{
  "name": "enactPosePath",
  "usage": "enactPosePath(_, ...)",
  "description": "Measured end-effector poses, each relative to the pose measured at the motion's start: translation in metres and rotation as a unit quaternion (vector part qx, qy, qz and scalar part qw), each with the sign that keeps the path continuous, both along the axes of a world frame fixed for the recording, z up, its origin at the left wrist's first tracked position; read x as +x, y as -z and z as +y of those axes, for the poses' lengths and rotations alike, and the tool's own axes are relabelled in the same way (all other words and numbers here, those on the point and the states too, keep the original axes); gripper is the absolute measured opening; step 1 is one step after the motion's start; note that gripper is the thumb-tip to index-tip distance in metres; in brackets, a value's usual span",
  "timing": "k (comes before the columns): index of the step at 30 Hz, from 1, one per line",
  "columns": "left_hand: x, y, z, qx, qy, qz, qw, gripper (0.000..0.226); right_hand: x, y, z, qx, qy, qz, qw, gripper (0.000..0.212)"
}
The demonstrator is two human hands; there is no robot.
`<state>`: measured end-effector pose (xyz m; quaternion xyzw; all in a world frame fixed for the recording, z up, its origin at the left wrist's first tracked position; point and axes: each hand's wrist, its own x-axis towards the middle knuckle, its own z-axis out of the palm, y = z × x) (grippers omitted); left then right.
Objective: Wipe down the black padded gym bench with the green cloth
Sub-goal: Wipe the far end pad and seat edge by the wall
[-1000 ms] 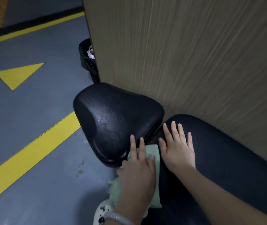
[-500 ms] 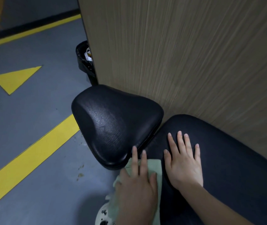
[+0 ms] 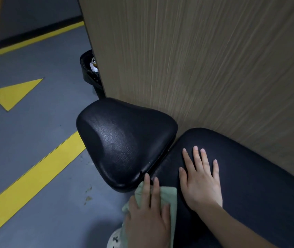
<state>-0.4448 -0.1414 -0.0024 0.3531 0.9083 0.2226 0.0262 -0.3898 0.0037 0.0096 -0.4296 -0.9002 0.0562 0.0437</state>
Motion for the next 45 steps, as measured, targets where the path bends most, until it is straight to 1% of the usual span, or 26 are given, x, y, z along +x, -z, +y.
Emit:
enactPosePath(4,-0.01,-0.005,0.024,-0.025,0.006,0.014,1.0,0.061,-0.002,0.0,0.0,0.006,0.005,-0.006,1.0,0.057)
enactPosePath(6,-0.019,-0.008,0.041,-0.036,-0.011,-0.004,0.999,0.061,-0.001,0.001,0.0,-0.004,0.001,-0.007,1.0,0.059)
enactPosePath(8,-0.022,-0.008,0.049,-0.028,-0.031,-0.005,0.999,0.06,-0.001,-0.002,0.001,-0.01,0.003,-0.005,1.0,0.06)
enactPosePath(10,-0.02,-0.006,0.042,-0.025,-0.012,0.011,1.0,0.06,-0.001,-0.004,0.0,-0.019,0.0,-0.018,1.0,0.062)
enactPosePath(12,-0.019,-0.005,0.026,-0.022,0.009,0.008,1.0,0.059,-0.002,-0.007,-0.001,-0.027,0.003,-0.02,0.999,0.063)
enactPosePath(15,-0.016,-0.006,0.01,-0.035,-0.007,0.0,0.999,0.057,-0.002,-0.011,-0.002,-0.032,-0.001,-0.037,0.999,0.063)
enactPosePath(17,-0.016,-0.006,0.006,-0.051,0.0,-0.001,0.999,0.057,-0.003,-0.012,-0.001,-0.032,0.002,-0.042,0.999,0.063)
enactPosePath(20,-0.022,-0.009,0.005,-0.059,0.031,0.026,0.997,0.055,-0.003,-0.011,0.0,-0.029,0.0,-0.047,0.998,0.062)
enactPosePath(23,-0.042,-0.013,0.004,-0.04,0.084,0.072,0.993,0.051,-0.002,-0.011,0.0,-0.023,0.0,-0.031,0.999,0.062)
enactPosePath(25,-0.058,-0.023,0.007,-0.044,0.127,0.107,0.985,0.05,-0.002,-0.011,0.0,-0.022,-0.002,-0.025,0.999,0.063)
enactPosePath(27,-0.078,-0.043,0.014,-0.057,0.161,0.108,0.979,0.051,-0.002,-0.01,0.001,-0.025,-0.001,-0.014,1.0,0.063)
enactPosePath(28,-0.089,-0.055,0.02,-0.054,0.173,0.112,0.977,0.051,-0.002,-0.01,0.001,-0.024,0.0,-0.009,1.0,0.062)
enactPosePath(31,-0.116,-0.095,0.039,0.055,0.207,0.13,0.968,0.046,-0.003,-0.005,0.003,-0.01,0.0,-0.001,1.0,0.06)
enactPosePath(32,-0.126,-0.102,0.046,0.069,0.228,0.124,0.963,0.047,-0.003,-0.004,0.003,-0.003,0.004,-0.001,1.0,0.059)
enactPosePath(33,-0.135,-0.102,0.052,0.058,0.251,0.12,0.959,0.05,-0.003,-0.002,0.004,0.001,0.008,-0.001,1.0,0.059)
enactPosePath(34,-0.144,-0.096,0.058,0.03,0.269,0.127,0.954,0.054,-0.004,-0.001,0.005,0.001,0.01,-0.003,1.0,0.058)
enactPosePath(37,-0.161,-0.051,0.063,-0.113,0.297,0.206,0.925,0.06,-0.004,0.002,0.006,0.008,0.009,-0.007,1.0,0.056)
enactPosePath(38,-0.162,-0.036,0.062,-0.133,0.293,0.216,0.922,0.062,-0.003,0.003,0.006,0.011,0.01,-0.007,1.0,0.056)
enactPosePath(40,-0.158,-0.016,0.061,-0.128,0.265,0.198,0.935,0.059,-0.003,0.003,0.006,0.014,0.011,-0.007,1.0,0.055)
enactPosePath(42,-0.152,-0.012,0.06,-0.111,0.232,0.178,0.95,0.058,-0.004,0.003,0.005,0.02,0.008,-0.011,1.0,0.055)
enactPosePath(45,-0.139,-0.012,0.044,-0.1,0.206,0.157,0.96,0.06,-0.003,0.004,0.006,0.014,0.002,-0.015,1.0,0.057)
